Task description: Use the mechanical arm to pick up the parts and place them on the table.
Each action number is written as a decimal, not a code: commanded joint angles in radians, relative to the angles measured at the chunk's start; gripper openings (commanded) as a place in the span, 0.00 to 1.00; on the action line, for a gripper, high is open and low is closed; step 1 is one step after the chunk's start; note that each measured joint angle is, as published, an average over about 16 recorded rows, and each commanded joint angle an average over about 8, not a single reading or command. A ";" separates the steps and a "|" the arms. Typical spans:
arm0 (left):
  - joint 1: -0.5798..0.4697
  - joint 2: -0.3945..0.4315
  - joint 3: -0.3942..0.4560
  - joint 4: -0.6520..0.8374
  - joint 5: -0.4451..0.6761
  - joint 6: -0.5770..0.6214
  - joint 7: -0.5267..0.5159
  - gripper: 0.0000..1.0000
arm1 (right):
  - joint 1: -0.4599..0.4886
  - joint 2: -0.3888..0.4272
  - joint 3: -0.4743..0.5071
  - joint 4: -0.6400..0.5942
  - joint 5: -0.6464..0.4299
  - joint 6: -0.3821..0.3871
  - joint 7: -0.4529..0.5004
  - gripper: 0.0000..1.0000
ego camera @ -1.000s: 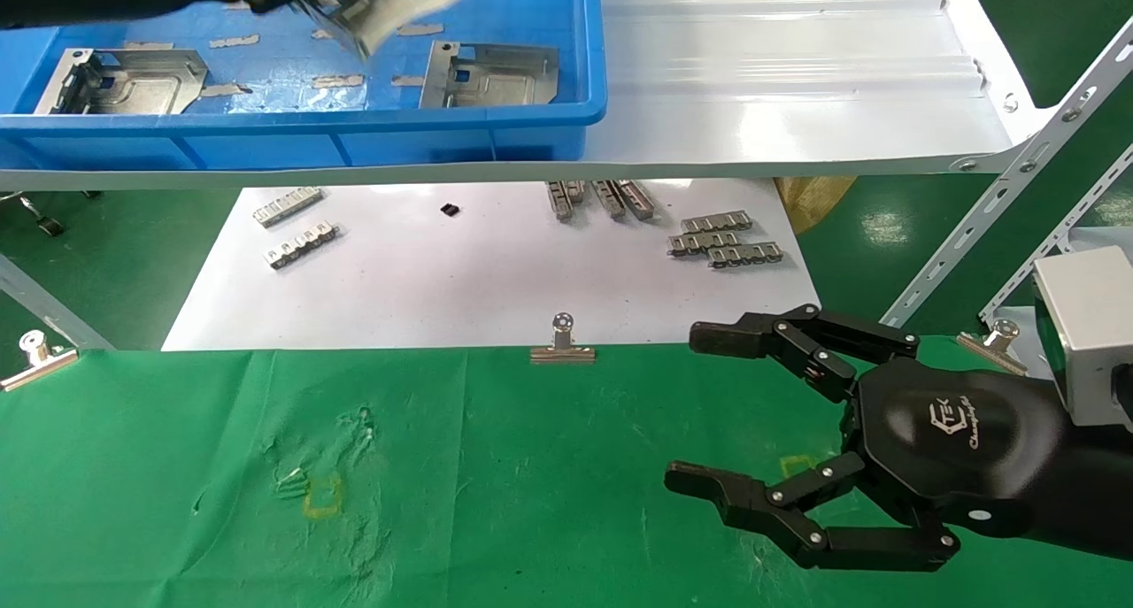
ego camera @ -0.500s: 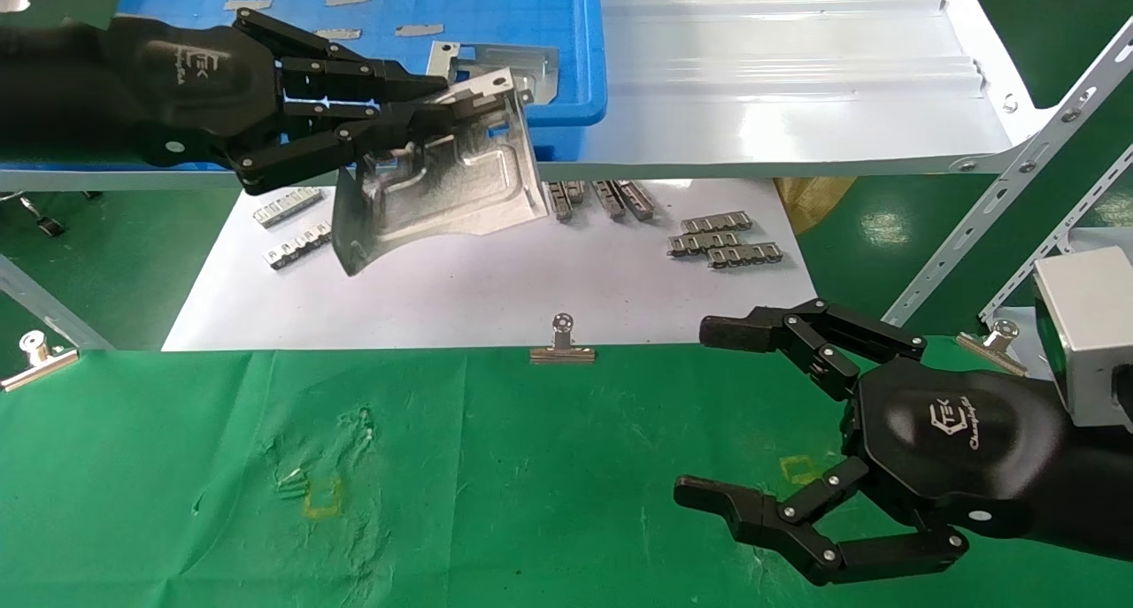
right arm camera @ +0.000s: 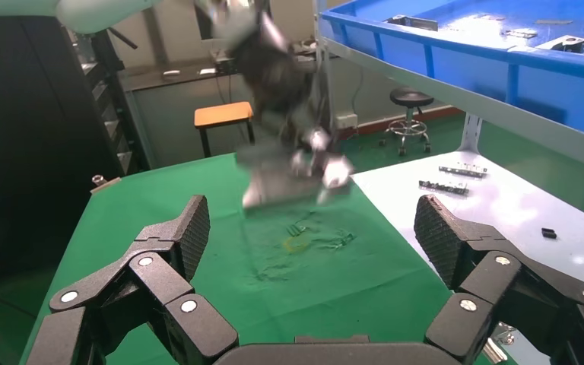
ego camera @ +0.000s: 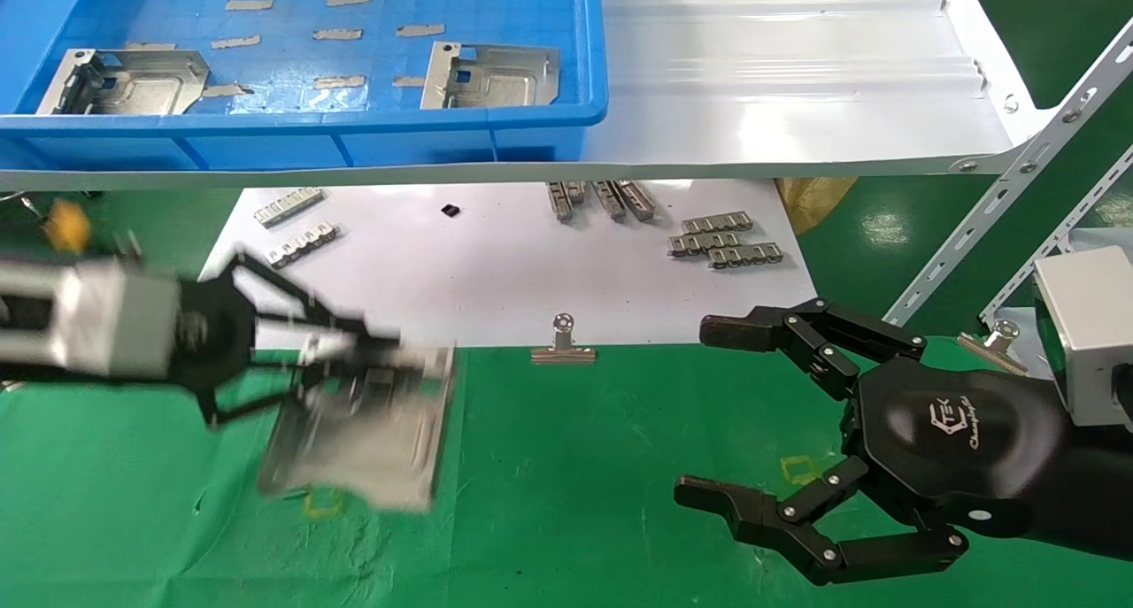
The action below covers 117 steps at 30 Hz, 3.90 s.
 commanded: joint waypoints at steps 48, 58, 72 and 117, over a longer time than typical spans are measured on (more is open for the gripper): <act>0.066 0.086 0.077 0.459 -0.010 0.028 0.060 1.00 | 0.000 0.000 0.000 0.000 0.000 0.000 0.000 1.00; 0.079 0.081 0.067 0.437 -0.017 0.024 0.054 1.00 | 0.000 0.000 0.000 0.000 0.000 0.000 0.000 1.00; 0.199 0.039 -0.058 0.223 -0.083 0.002 -0.103 1.00 | 0.000 0.000 0.000 0.000 0.000 0.000 0.000 1.00; 0.617 -0.109 -0.490 -0.530 -0.311 -0.073 -0.646 1.00 | 0.000 0.000 0.000 0.000 0.000 0.000 0.000 1.00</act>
